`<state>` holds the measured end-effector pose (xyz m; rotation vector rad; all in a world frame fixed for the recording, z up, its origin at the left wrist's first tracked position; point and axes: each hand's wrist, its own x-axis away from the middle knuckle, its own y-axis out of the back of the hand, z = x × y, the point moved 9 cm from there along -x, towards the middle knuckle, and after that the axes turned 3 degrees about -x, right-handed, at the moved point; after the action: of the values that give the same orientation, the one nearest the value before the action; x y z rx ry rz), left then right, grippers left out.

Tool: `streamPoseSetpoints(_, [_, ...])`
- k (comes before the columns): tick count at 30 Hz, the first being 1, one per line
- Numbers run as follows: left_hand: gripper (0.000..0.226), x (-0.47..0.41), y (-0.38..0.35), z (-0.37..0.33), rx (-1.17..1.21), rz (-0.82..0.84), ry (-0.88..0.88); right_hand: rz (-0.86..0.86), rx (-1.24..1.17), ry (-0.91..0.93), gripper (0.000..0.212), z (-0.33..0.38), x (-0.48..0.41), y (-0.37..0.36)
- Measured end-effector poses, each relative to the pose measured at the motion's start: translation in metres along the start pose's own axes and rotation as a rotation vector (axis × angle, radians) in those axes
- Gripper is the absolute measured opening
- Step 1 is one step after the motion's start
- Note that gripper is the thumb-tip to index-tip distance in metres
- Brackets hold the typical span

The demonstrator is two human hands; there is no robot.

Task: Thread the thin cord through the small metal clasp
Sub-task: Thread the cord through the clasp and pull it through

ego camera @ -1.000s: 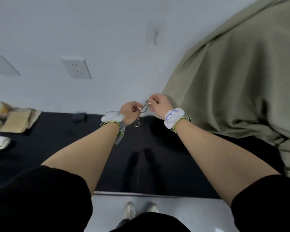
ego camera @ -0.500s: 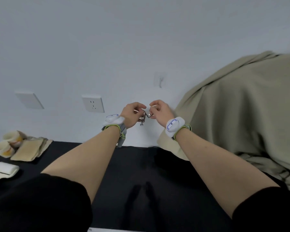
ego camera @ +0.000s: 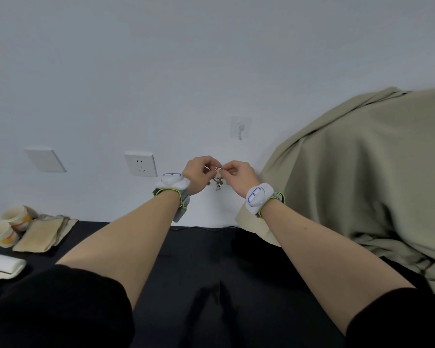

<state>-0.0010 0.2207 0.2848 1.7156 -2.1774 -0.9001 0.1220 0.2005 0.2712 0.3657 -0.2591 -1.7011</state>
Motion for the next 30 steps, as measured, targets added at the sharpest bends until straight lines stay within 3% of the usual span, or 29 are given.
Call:
streamPoseSetpoints(5, [0.031, 0.002, 0.005, -0.003, -0.215, -0.019, -0.048, -0.005, 0.106, 0.01, 0.017, 0.002, 0.006, 0.002])
streamPoseSetpoints(16, [0.019, 0.007, 0.015, 0.014, -0.197, -0.065, 0.071, -0.053, 0.084, 0.018, 0.017, 0.006, 0.006, 0.006])
streamPoseSetpoints(30, [0.022, 0.013, 0.011, 0.024, 0.181, -0.064, 0.207, -0.058, -0.319, 0.011, 0.026, 0.011, 0.011, 0.003])
